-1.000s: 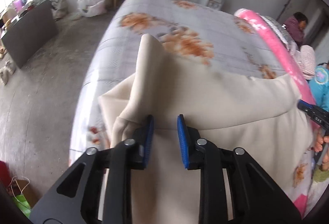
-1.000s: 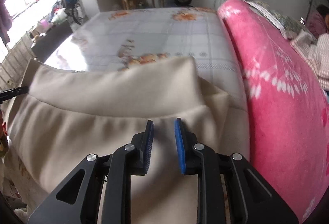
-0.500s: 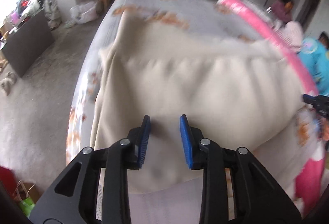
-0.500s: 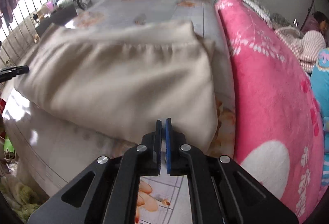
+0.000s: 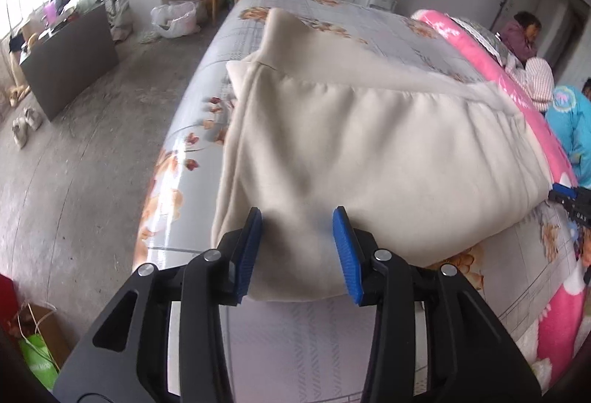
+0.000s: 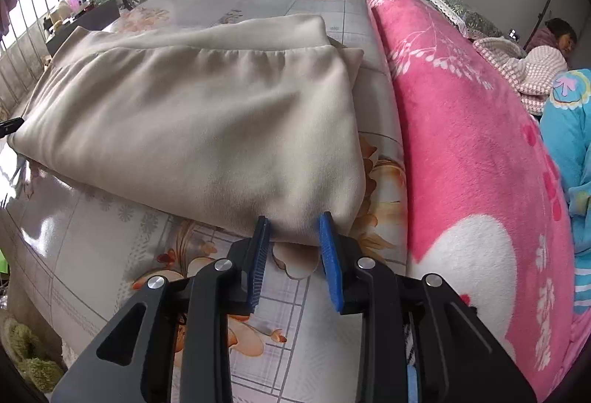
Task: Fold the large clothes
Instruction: 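Open both tools and release the folded jacket edge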
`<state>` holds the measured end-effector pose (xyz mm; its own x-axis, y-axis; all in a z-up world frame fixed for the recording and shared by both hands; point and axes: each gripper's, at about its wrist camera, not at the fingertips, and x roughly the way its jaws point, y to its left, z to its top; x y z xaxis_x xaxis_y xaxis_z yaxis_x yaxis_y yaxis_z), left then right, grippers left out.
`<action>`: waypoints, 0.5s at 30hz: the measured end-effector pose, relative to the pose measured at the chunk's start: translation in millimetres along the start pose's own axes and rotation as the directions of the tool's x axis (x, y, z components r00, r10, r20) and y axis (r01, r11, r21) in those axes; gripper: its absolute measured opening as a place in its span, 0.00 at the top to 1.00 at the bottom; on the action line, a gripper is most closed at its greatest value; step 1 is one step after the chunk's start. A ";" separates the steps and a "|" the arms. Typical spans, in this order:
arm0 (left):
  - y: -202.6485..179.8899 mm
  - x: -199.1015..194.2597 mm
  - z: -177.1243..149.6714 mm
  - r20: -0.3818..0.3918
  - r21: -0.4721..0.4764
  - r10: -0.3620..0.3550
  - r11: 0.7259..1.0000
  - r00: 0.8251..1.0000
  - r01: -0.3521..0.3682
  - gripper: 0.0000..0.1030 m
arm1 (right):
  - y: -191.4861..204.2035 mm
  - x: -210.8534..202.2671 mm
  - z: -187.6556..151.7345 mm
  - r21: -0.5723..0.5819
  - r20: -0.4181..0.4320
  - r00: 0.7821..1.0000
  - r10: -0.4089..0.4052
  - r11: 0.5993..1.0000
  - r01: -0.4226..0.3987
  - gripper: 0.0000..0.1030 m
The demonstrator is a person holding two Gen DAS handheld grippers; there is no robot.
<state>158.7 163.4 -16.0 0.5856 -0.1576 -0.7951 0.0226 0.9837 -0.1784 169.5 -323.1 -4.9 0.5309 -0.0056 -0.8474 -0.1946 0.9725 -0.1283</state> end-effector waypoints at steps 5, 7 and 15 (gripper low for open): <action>-6.8 -37.1 26.4 0.107 0.046 -0.009 0.999 0.994 0.004 0.63 | 7.9 -47.0 28.8 0.034 0.096 0.993 0.074 0.996 -0.078 0.63; -20.8 -34.5 51.0 0.126 0.074 -0.032 0.997 0.992 0.023 0.63 | 19.1 -48.6 55.4 0.018 0.142 0.985 0.093 0.995 -0.097 0.45; -51.6 75.9 148.5 0.025 0.023 -0.023 0.999 0.999 0.022 0.60 | 46.0 50.0 162.5 0.082 0.127 0.981 0.146 0.984 -0.157 0.44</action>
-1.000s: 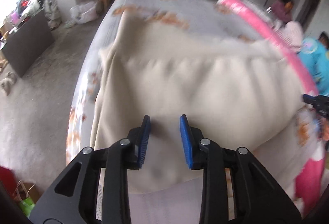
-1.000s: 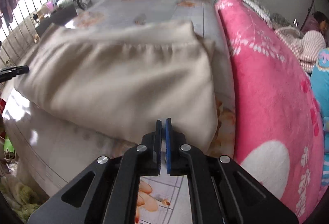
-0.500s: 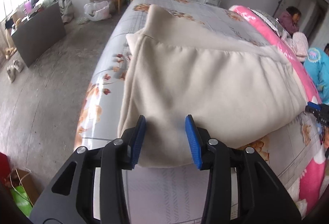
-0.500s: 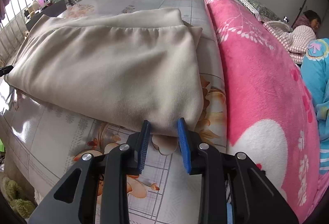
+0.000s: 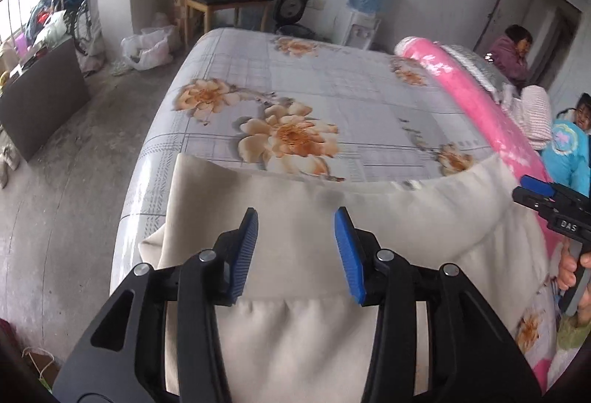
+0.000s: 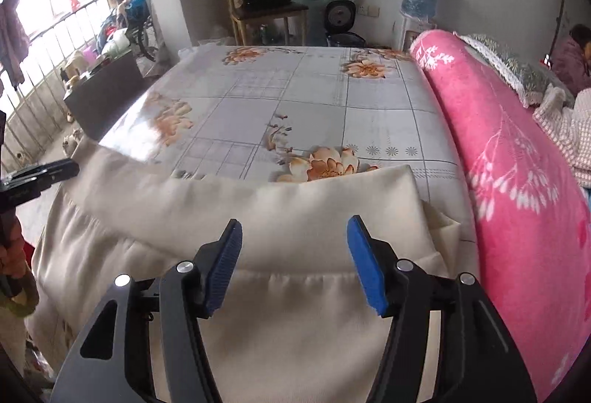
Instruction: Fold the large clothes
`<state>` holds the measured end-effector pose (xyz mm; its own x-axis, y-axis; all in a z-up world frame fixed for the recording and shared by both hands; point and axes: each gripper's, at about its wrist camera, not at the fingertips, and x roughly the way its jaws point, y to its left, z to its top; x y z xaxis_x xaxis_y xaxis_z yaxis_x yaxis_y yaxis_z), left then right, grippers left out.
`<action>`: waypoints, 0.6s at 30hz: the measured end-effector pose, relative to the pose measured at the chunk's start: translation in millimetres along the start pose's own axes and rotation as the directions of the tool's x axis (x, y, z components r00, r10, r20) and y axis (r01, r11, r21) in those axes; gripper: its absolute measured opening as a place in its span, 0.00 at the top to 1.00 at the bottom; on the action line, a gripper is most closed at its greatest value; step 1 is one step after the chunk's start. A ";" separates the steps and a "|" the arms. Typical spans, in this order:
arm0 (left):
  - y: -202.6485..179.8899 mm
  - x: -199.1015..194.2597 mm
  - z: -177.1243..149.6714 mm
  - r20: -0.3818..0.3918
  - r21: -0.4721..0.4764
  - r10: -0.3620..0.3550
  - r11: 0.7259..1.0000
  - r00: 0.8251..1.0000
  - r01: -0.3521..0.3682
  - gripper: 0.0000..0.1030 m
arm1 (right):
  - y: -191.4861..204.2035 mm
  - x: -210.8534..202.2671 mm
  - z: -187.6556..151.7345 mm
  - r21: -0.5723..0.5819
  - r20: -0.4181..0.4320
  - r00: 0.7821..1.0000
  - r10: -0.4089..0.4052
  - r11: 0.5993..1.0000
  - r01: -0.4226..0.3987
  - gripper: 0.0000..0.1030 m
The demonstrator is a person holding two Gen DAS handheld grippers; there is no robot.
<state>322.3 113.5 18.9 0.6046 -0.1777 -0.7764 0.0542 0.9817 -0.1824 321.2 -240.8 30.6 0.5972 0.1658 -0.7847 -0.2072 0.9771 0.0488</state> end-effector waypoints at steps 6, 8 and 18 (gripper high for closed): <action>32.4 24.9 3.4 -0.053 -0.093 0.029 0.995 0.998 -0.033 0.61 | -36.8 47.5 -3.8 0.089 -0.120 0.992 -0.051 0.994 0.062 0.44; 28.2 9.1 2.8 -0.019 -0.086 0.039 0.996 0.999 -0.040 0.61 | -28.6 30.1 -1.5 0.092 -0.096 0.993 -0.075 0.992 0.084 0.44; -64.6 12.9 -37.5 -0.085 0.113 -0.059 0.991 0.995 0.068 0.49 | 74.5 39.2 -19.2 -0.085 -0.106 0.991 0.079 0.992 -0.088 0.43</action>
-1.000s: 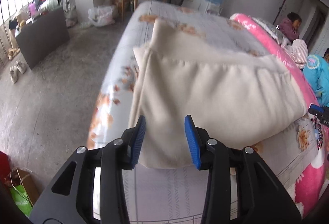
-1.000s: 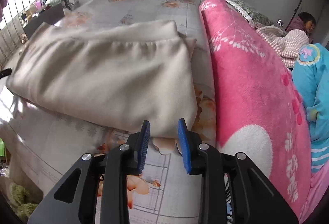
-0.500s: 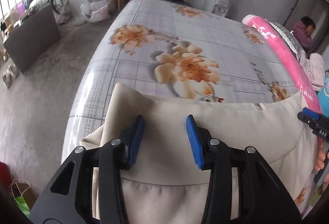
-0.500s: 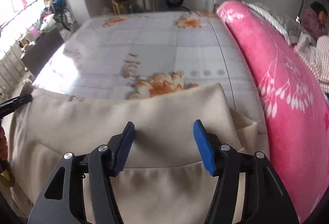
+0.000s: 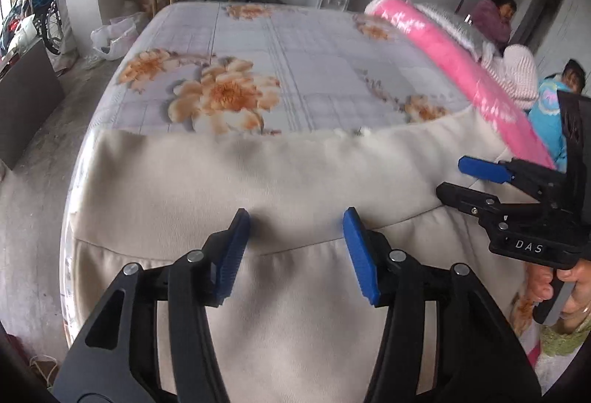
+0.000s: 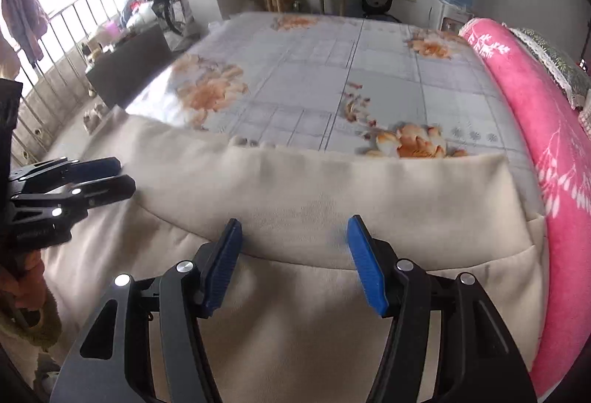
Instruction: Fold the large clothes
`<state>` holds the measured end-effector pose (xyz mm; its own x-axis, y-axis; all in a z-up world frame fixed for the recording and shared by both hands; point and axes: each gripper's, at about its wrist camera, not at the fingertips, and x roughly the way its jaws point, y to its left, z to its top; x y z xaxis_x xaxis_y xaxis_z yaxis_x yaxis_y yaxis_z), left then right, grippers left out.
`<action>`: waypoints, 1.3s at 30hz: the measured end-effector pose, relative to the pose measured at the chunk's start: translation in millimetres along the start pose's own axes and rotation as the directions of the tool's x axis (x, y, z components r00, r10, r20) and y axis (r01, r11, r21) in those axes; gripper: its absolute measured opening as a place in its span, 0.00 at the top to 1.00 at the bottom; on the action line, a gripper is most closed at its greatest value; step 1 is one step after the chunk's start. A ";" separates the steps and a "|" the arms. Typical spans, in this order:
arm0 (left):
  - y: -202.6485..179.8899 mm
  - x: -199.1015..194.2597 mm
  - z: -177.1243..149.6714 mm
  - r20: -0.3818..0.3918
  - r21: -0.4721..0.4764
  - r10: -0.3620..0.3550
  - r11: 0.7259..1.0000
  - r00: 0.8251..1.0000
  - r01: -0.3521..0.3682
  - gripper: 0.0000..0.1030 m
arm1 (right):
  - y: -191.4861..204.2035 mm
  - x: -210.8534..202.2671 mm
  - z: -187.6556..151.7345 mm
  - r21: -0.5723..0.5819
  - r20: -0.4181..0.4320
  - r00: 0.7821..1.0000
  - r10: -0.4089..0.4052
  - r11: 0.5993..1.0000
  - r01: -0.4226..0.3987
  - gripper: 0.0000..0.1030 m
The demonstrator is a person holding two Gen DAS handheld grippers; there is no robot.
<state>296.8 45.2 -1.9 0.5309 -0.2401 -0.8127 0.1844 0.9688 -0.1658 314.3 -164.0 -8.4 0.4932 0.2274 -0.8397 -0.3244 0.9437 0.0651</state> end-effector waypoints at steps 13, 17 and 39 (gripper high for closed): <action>-13.0 -32.5 -57.7 0.013 0.054 0.090 0.994 0.996 -0.090 0.36 | 27.6 -27.7 -64.7 0.005 0.022 0.999 -0.038 0.999 0.038 0.33; -12.1 -48.2 -64.6 0.060 0.041 0.109 0.993 0.992 -0.111 0.36 | 30.3 -42.5 -69.2 0.011 0.039 0.998 -0.055 0.998 0.054 0.33; -4.7 -43.0 -107.8 0.087 0.002 0.178 0.984 0.980 -0.178 0.08 | 8.3 -68.6 -136.9 0.087 0.064 0.988 -0.141 0.987 0.136 0.16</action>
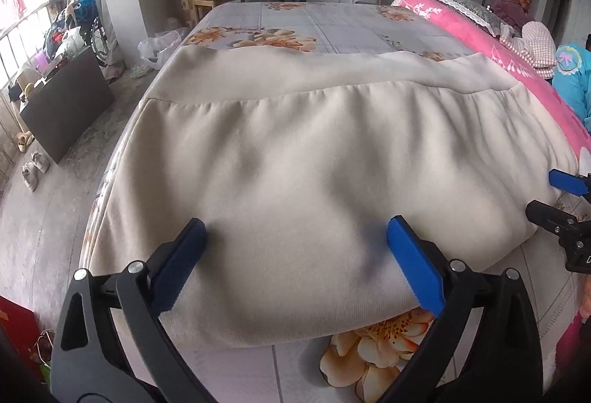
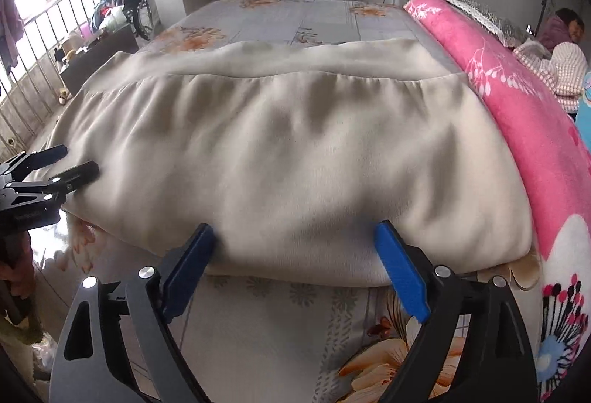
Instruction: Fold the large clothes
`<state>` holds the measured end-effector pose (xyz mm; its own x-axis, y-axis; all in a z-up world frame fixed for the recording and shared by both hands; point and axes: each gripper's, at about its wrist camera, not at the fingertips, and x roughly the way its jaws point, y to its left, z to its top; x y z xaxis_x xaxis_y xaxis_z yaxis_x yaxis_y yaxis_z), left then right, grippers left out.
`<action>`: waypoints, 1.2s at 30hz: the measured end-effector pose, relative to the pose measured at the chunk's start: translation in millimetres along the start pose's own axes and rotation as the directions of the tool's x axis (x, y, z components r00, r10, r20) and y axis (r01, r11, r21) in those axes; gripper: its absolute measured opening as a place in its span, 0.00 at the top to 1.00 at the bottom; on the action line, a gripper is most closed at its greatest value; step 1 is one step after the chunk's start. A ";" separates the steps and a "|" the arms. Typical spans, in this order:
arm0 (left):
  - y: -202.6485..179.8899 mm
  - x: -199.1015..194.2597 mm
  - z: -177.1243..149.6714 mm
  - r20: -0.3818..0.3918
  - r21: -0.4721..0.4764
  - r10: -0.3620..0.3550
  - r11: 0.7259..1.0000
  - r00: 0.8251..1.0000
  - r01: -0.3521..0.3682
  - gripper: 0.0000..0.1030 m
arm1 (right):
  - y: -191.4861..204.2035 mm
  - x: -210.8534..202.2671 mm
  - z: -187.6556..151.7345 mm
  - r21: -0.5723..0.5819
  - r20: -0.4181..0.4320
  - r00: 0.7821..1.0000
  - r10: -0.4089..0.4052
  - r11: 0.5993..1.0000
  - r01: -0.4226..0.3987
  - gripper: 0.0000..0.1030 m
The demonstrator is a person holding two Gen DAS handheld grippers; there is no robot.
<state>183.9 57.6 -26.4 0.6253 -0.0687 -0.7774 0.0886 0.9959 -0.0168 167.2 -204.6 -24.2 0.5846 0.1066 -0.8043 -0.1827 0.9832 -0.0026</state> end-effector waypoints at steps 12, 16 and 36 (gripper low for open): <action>-0.6 0.0 -0.8 0.014 -0.001 -0.003 1.000 1.000 0.003 0.08 | -25.0 1.6 1.5 0.106 0.031 0.999 -0.044 0.994 0.041 0.11; -0.8 -0.1 -1.3 0.014 -0.001 -0.001 1.000 1.000 0.001 0.08 | -24.5 4.2 1.1 0.110 0.037 0.998 -0.045 0.993 0.040 0.09; -43.2 -61.6 -15.4 0.038 0.085 -0.009 0.996 0.999 0.006 0.08 | -18.7 -44.0 -48.1 0.048 -0.010 1.000 -0.012 0.999 0.013 0.08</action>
<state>129.7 19.7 12.5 0.6533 -0.0797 -0.7529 0.1575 0.9870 0.0322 106.9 -234.9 -17.3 0.5790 0.0932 -0.8100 -0.1374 0.9904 0.0157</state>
